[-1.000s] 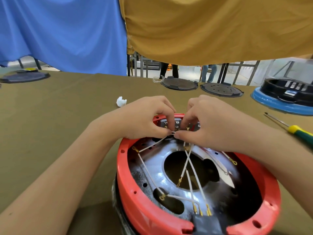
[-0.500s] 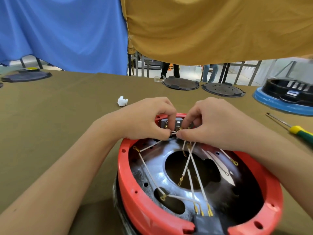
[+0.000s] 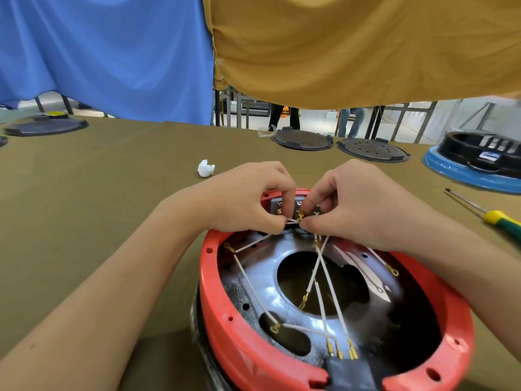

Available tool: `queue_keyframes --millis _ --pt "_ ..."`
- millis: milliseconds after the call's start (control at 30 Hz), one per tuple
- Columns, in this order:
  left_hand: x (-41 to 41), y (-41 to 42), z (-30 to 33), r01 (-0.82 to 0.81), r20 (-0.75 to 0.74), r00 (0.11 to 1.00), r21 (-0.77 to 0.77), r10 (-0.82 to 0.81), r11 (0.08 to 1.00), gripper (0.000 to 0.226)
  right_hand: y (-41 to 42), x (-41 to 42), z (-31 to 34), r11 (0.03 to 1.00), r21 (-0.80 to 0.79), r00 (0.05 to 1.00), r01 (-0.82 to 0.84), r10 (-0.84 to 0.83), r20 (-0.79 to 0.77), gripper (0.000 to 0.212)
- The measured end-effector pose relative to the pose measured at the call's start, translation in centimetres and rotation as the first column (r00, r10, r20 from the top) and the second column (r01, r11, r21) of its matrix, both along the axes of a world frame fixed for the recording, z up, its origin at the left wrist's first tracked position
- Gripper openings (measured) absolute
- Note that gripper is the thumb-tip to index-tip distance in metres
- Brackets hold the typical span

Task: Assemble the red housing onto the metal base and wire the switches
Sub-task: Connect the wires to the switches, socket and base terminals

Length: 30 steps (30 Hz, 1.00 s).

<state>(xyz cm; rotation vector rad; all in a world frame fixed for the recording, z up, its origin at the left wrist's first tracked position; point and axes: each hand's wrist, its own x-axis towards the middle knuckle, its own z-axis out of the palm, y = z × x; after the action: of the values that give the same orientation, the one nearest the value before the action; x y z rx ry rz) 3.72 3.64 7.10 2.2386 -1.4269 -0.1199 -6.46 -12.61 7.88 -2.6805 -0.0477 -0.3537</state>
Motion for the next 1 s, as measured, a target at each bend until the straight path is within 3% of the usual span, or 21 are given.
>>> queue_keyframes --millis 367,467,767,1000 --pt "0.4 -0.1 -0.1 0.006 0.014 1.000 0.003 -0.006 1.000 0.013 0.0 0.0 -0.3 0.995 -0.101 0.999 -0.020 0.023 0.024 0.012" --pt "0.3 -0.1 0.0 0.007 0.009 1.000 0.006 -0.007 1.000 0.016 0.4 -0.1 -0.3 0.984 -0.177 1.000 -0.012 0.017 0.026 0.007" --pt "0.1 -0.1 0.0 0.002 -0.014 1.000 0.004 -0.002 1.000 0.023 1.2 0.1 -0.2 0.888 -0.459 0.999 0.006 0.018 0.046 0.023" --pt "0.1 -0.1 0.1 -0.002 -0.008 1.000 0.006 0.002 1.000 0.023 0.9 0.0 -0.4 0.898 -0.440 0.999 0.025 -0.001 0.055 0.024"
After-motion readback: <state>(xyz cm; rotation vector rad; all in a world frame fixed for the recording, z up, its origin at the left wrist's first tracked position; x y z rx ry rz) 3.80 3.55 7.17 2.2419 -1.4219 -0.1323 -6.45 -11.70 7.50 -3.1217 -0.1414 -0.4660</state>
